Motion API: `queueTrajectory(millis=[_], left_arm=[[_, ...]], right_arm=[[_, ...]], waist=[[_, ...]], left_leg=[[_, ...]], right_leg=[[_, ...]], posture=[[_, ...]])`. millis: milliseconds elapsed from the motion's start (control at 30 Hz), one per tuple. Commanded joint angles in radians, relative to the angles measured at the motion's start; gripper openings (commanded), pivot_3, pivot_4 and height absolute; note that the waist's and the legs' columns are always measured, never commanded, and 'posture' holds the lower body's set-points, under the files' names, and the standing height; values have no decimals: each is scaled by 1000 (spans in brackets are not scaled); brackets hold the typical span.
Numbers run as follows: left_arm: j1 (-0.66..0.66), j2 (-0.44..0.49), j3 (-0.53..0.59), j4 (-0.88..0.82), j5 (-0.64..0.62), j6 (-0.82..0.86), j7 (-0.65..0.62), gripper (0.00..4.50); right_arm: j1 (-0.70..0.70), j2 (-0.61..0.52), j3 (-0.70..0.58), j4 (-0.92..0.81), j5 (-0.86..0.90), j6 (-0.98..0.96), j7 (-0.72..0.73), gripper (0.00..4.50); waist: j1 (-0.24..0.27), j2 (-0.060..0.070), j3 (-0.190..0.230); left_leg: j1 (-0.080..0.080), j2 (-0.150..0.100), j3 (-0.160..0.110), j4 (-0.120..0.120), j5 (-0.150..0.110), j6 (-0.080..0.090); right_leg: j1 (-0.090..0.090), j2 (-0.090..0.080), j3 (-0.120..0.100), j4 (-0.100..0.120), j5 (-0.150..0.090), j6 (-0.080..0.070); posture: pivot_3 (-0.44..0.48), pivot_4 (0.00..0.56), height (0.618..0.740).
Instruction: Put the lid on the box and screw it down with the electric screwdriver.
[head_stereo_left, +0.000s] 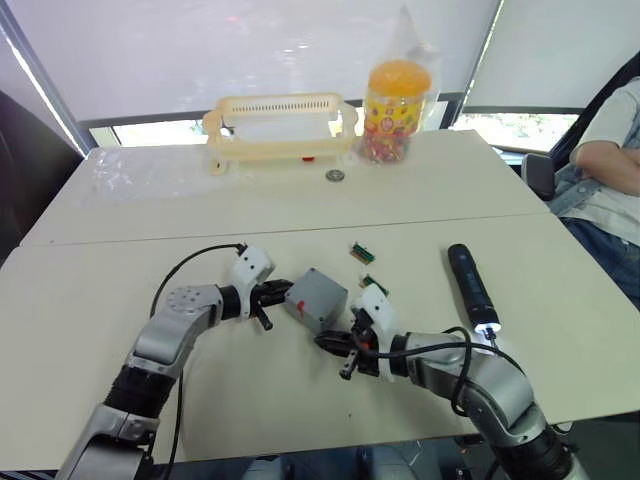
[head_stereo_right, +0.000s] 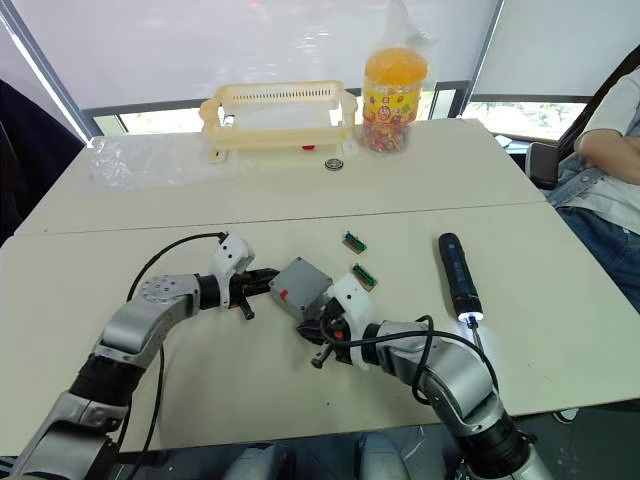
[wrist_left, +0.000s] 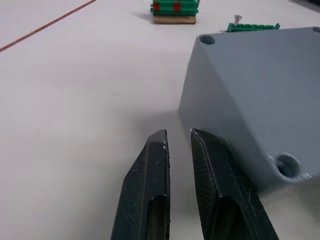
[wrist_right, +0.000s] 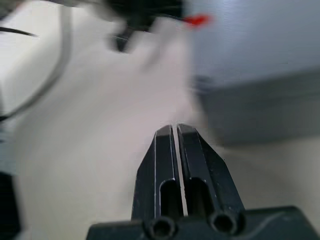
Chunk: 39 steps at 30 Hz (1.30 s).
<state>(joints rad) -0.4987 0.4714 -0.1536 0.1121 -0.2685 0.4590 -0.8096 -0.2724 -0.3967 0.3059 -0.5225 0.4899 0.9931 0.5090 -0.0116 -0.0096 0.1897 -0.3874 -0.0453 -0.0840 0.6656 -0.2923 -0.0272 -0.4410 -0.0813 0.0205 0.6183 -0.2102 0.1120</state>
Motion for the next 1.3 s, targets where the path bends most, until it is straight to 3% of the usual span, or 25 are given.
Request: queueTrajectory(millis=[33,200,333,500,800,1000,1300], left_arm=[[-19,21,51,28,5,-31,1,701],[44,97,159,-72,-76,77,-12,701],[150,148,204,-268,-178,224,-30,701],[275,147,228,-455,-251,335,27,701],[332,81,190,-540,-266,371,122,701],[321,49,146,-509,-248,347,148,701],[249,16,125,-396,-190,283,168,701]], right_arm=[[1,-39,-90,-73,41,19,10,68],[-55,-124,-319,-74,157,15,78,68],[-145,-148,-381,14,153,-31,94,68],[-226,-179,-244,227,-27,-212,141,68],[-361,-150,-86,552,-226,-441,231,68],[-382,-121,-71,595,-251,-475,291,68],[-323,-113,-22,520,-276,-420,345,68]], waist=[[1,0,0],[-6,0,0],[-6,0,0],[-2,0,0],[-4,0,0],[-1,0,0],[-1,0,0]], left_leg=[[0,0,0,0,0,0],[0,0,0,0,0,0],[1,4,0,0,0,0],[1,3,1,0,0,0],[2,3,2,0,0,0],[2,3,2,0,0,0],[2,1,1,0,0,-1]], right_leg=[[0,0,0,0,0,0],[0,0,0,1,0,0],[-1,1,1,2,0,0],[1,0,1,1,0,0],[1,0,1,2,0,0],[1,0,1,2,0,-1],[1,0,1,1,0,-1]], posture=[[0,150,740],[0,150,740],[0,150,740],[0,150,740],[0,150,740],[0,150,740],[0,150,740]])
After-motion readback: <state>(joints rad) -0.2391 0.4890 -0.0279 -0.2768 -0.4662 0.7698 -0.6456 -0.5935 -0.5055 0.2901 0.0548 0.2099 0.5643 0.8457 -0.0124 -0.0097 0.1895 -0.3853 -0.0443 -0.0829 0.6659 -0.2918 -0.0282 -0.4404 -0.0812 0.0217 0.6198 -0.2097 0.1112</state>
